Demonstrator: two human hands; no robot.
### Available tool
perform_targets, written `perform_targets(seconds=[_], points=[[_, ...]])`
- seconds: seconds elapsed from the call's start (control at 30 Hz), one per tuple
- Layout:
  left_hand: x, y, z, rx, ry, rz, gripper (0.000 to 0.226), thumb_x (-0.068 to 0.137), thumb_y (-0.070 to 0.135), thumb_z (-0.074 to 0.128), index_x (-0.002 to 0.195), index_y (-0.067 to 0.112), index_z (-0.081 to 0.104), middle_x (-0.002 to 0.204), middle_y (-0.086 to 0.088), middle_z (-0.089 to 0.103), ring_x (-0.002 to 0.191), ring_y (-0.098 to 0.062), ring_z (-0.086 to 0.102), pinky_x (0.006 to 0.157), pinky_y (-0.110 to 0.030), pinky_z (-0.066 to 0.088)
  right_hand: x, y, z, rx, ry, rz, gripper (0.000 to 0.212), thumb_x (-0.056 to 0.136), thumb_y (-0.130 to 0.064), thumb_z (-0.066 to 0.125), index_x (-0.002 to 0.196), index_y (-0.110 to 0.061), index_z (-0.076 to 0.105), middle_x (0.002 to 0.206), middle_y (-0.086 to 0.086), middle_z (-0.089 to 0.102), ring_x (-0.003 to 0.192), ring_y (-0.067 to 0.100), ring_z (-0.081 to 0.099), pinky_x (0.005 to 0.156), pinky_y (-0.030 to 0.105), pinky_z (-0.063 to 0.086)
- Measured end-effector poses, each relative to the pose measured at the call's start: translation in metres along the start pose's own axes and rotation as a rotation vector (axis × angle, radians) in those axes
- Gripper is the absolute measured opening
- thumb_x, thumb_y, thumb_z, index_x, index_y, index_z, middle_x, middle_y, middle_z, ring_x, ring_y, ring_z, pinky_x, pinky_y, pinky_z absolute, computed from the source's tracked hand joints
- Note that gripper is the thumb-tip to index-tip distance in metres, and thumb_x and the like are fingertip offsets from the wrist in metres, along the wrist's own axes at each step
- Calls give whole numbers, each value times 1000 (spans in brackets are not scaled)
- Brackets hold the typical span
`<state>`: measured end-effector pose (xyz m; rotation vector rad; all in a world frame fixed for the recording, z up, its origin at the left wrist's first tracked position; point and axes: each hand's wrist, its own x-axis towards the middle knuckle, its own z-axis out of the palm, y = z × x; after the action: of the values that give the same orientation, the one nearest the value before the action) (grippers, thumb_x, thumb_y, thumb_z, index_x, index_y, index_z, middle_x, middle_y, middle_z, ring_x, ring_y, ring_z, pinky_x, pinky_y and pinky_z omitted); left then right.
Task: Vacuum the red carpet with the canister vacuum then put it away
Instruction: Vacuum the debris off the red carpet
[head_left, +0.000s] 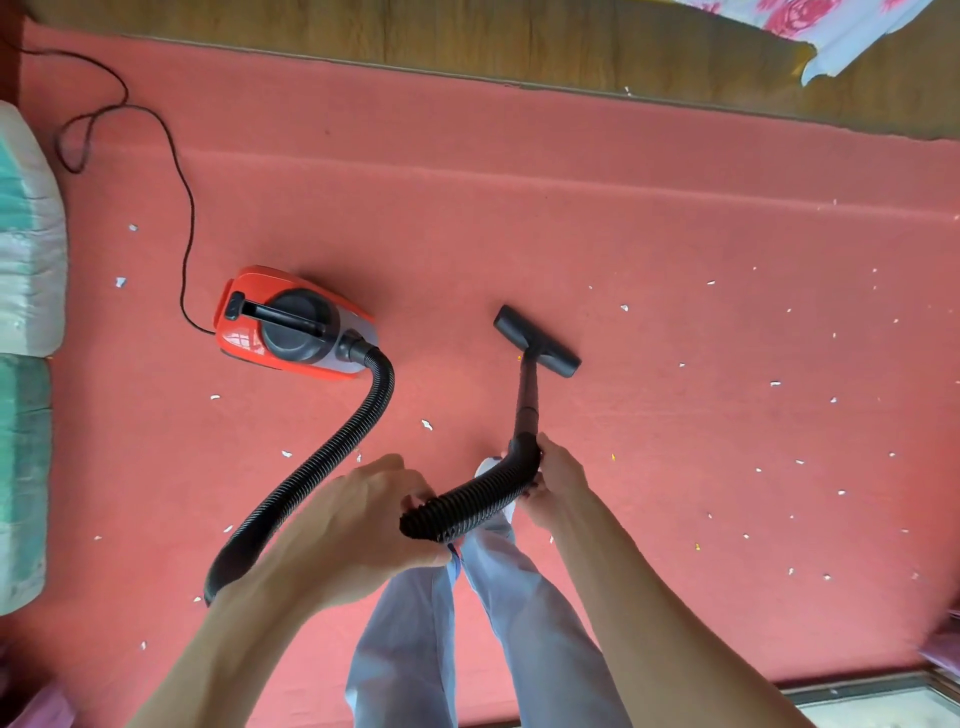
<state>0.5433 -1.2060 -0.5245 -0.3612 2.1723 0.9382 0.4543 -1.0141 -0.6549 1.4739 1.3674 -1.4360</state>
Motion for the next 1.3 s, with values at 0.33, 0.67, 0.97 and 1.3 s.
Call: perform_targets(seconds=[0.33,0.67,0.97,1.3], points=[[-14,16,2,-32,64,78,34,74,53,74,101,35,64,89,16,52,82,-1,52,68,-15,39,-12,-14,-8,12,-6,-82,29,95,-23,61,107,3,62,87,18,66,60,23,62,50,28,51],[-20,5,18,-34,105,-38,35,74,55,71,102,35,68,90,12,53,82,-8,57,67,-18,41,15,-1,10,-156,-29,-70,21,92,-25,63,91,-4,64,77,14,64,63,24,56,62,33,46],[-26,6,5,1,-54,5,29,67,51,77,85,32,64,82,17,59,82,8,53,67,-12,41,15,21,-25,-96,-110,130,28,86,-23,66,108,-6,62,87,14,64,70,26,63,56,27,50],[-8,8,6,-40,89,-18,48,54,71,61,81,32,66,82,13,58,77,-1,56,68,-22,45,29,-6,1,-64,-104,4,25,91,-24,64,107,-6,63,84,12,66,64,22,61,60,30,48]])
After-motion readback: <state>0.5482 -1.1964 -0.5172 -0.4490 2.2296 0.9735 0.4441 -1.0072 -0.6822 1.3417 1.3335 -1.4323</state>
